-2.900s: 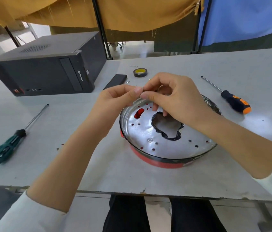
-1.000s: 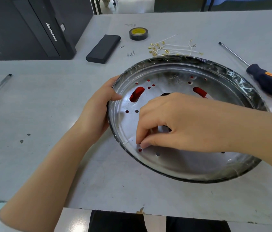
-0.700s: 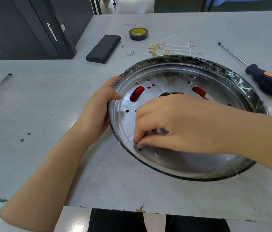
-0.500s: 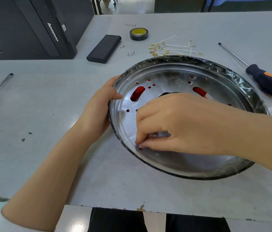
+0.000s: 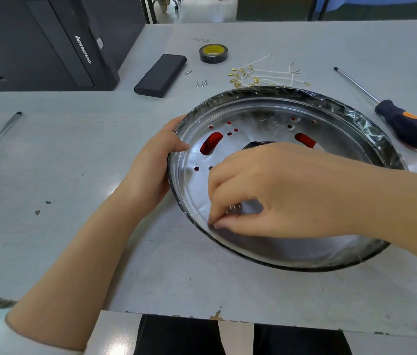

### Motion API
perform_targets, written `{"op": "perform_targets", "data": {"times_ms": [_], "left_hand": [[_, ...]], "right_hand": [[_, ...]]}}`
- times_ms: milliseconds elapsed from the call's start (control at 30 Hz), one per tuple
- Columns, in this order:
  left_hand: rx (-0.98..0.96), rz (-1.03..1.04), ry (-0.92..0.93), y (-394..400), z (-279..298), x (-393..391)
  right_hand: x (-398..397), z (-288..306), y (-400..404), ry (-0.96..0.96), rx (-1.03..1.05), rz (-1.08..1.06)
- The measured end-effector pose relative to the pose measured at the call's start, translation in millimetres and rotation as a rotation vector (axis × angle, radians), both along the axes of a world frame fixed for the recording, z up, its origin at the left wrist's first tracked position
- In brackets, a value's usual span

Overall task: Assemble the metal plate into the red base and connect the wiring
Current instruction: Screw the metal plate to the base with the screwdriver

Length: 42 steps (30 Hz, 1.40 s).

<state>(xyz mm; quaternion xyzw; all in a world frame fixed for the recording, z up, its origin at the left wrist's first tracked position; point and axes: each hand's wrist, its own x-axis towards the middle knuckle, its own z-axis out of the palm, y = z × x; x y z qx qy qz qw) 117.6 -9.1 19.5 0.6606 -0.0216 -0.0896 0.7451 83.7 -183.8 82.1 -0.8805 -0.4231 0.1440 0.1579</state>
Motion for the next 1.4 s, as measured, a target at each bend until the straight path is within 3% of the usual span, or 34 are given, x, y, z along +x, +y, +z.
{"op": "perform_targets", "data": {"times_ms": [733,1033,1233,1400], "left_hand": [[0.025,-0.021,-0.021,-0.6,1.4,0.9],[0.03,-0.041,-0.068,3.0,-5.4,4.0],[-0.073,-0.063,-0.117,-2.2,-4.4,-1.3],[-0.021,-0.048,-0.151,-7.4,-0.7,-10.9]], "right_hand": [[6.0,-7.5,-3.2,0.047,0.096,0.044],[8.0,-8.2,-13.8,0.043,0.205,-0.035],[14.0,15.7,-35.9,-0.093,0.342,-0.223],[30.5,22.4,-80.6,-0.234,0.418,-0.57]]}}
